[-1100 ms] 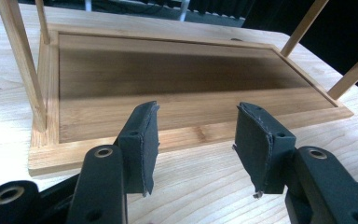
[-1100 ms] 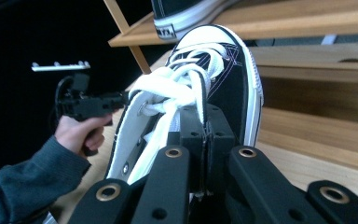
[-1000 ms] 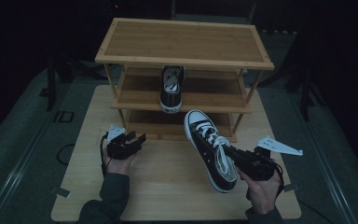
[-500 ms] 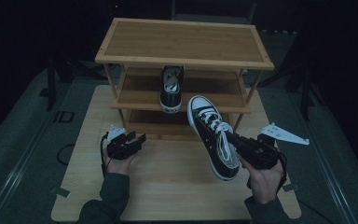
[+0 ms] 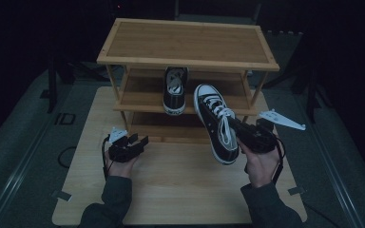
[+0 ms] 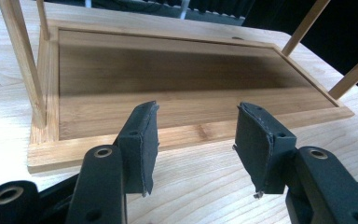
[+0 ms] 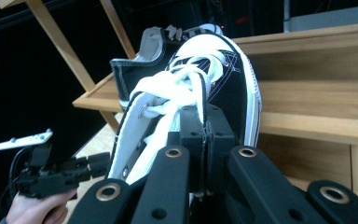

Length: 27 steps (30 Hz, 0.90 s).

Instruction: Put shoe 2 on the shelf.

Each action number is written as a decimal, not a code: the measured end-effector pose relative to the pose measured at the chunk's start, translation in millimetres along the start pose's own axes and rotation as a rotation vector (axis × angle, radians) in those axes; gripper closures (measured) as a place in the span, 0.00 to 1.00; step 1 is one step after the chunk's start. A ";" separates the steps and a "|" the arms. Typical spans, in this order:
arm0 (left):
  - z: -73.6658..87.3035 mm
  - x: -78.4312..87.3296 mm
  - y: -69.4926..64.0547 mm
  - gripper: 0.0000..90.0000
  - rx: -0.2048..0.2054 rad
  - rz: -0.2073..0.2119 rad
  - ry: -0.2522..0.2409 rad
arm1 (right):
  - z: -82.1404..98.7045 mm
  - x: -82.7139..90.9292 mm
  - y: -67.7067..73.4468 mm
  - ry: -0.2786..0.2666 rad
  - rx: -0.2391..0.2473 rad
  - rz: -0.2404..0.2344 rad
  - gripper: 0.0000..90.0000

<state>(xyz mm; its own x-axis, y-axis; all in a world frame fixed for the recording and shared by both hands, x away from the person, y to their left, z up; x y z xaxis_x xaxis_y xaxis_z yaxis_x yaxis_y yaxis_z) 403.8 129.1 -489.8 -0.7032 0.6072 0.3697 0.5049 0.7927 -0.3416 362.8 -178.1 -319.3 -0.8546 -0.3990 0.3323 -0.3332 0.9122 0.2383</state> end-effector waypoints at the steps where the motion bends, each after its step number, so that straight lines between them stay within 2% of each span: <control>1: -0.1 0.1 -0.1 0.55 0.000 0.000 -0.001 | -1.1 -1.2 -0.2 0.000 -0.003 0.003 0.99; 15: 0.6 -0.3 0.6 0.54 0.001 -0.001 0.006 | -20.9 -29.4 -3.8 -0.025 -0.027 0.071 0.99; 27: 0.5 -0.3 0.8 0.54 0.004 0.000 0.003 | -28.2 -54.1 -3.9 -0.027 -0.047 0.115 0.99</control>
<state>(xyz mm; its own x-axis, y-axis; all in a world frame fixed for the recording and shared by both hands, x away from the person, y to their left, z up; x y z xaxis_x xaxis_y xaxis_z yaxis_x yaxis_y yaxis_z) 404.2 129.5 -490.6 -0.7017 0.6074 0.3723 0.5030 0.7925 -0.3449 421.6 -162.6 -312.5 -0.8968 -0.2888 0.3351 -0.2138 0.9461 0.2431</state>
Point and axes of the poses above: each handheld gripper's, and its own axes: x roughly backward along the jaws, z roughly out of its underside, y roughly to its left, the point moved 8 cm from there along -x, roughly forward along the jaws, and after that the axes turned 10 degrees about z, right-handed, at the moved point
